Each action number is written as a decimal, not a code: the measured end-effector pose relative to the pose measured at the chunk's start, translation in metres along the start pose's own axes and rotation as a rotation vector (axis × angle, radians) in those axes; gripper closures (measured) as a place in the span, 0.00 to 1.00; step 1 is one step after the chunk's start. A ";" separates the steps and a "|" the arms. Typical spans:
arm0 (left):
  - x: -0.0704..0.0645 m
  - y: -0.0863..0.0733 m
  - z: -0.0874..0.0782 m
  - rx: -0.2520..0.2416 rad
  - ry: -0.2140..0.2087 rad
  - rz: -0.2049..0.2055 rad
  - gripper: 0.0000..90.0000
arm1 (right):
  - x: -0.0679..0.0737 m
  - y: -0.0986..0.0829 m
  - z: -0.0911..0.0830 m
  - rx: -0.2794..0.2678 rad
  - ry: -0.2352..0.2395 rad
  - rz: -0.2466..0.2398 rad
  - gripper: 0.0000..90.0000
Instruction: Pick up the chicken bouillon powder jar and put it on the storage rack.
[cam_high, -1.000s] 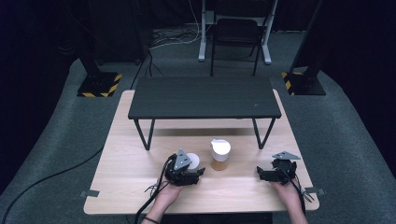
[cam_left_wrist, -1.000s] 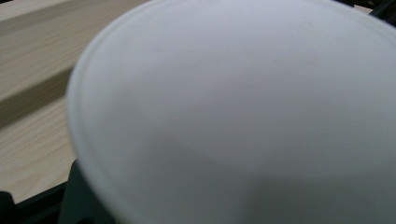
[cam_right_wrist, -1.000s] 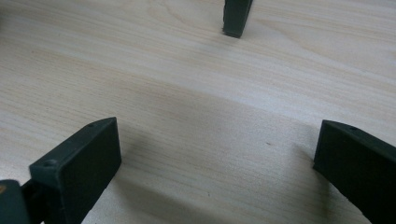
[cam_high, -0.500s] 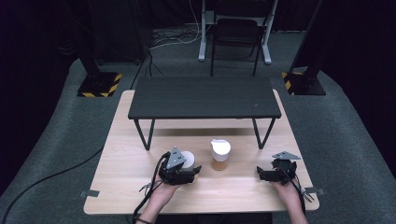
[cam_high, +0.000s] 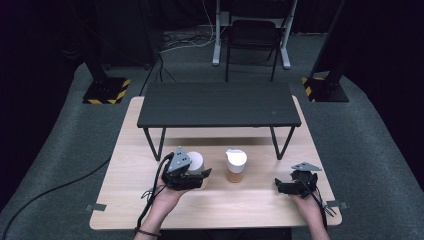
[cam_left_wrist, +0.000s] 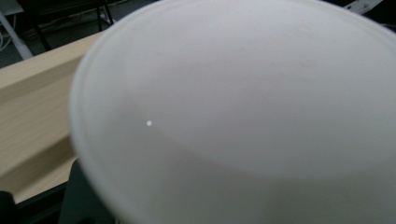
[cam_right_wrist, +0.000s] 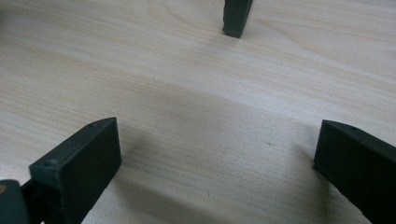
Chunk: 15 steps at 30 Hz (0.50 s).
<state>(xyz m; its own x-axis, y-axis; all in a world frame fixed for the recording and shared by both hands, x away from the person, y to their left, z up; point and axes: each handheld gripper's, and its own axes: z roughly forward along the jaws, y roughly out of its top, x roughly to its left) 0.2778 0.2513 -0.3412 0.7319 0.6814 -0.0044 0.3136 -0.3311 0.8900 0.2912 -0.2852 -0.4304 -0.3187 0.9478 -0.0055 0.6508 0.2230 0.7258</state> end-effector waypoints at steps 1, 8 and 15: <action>0.001 0.003 -0.001 0.000 0.001 0.000 0.38 | 0.000 0.000 0.000 0.000 0.000 0.000 0.00; 0.016 0.028 -0.012 -0.013 -0.003 0.007 0.38 | 0.000 0.000 0.000 0.000 0.000 0.000 0.00; 0.027 0.044 -0.019 -0.023 -0.009 0.000 0.38 | 0.000 0.000 0.000 0.000 0.000 0.001 0.00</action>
<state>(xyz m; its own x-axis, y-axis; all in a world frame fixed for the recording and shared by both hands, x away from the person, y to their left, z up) 0.2997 0.2672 -0.2931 0.7373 0.6755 -0.0081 0.2997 -0.3164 0.9000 0.2913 -0.2851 -0.4304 -0.3176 0.9482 -0.0047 0.6510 0.2217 0.7260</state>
